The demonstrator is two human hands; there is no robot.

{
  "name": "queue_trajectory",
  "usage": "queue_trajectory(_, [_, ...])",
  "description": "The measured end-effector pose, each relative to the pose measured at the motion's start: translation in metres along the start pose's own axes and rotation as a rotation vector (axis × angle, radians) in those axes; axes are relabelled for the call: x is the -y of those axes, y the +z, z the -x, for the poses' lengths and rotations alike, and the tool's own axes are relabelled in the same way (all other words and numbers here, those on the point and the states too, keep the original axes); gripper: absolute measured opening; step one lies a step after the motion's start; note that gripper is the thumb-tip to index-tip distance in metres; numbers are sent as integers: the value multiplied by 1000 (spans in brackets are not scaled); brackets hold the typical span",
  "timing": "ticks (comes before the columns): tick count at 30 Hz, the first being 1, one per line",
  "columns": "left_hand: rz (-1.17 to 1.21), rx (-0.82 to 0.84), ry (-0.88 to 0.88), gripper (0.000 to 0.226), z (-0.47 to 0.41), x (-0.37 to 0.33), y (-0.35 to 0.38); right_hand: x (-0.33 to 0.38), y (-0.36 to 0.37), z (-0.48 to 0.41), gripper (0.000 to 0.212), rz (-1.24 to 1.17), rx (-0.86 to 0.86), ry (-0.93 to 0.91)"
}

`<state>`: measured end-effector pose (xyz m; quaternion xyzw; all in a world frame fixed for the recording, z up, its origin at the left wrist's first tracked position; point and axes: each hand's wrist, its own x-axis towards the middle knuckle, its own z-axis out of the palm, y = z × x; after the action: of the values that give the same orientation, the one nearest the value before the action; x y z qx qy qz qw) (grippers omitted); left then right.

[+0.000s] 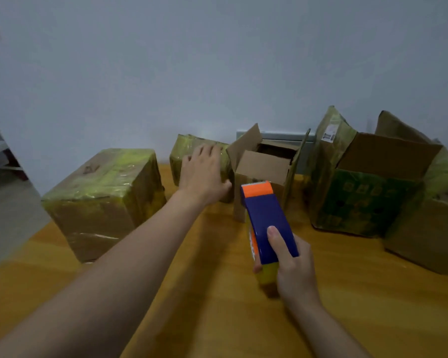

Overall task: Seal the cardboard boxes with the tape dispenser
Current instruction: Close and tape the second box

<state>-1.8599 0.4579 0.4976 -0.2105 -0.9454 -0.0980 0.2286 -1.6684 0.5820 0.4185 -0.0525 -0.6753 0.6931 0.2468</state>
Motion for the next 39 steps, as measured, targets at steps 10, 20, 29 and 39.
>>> queue_trajectory(10, [-111,232,26,96,-68,14,27,-10,-2,-2,43,-34,-22,-28])
queue_trajectory(20, [-68,243,-28,69,-39,27,-2,-5,-3,3,46,-29,-13,3])
queue_trajectory(29, [-114,206,106,63,4,50,-43,8,-8,27,53,2,8,56])
queue_trajectory(39, [-121,280,266,67,63,15,-88,26,-20,61,47,31,-46,98])
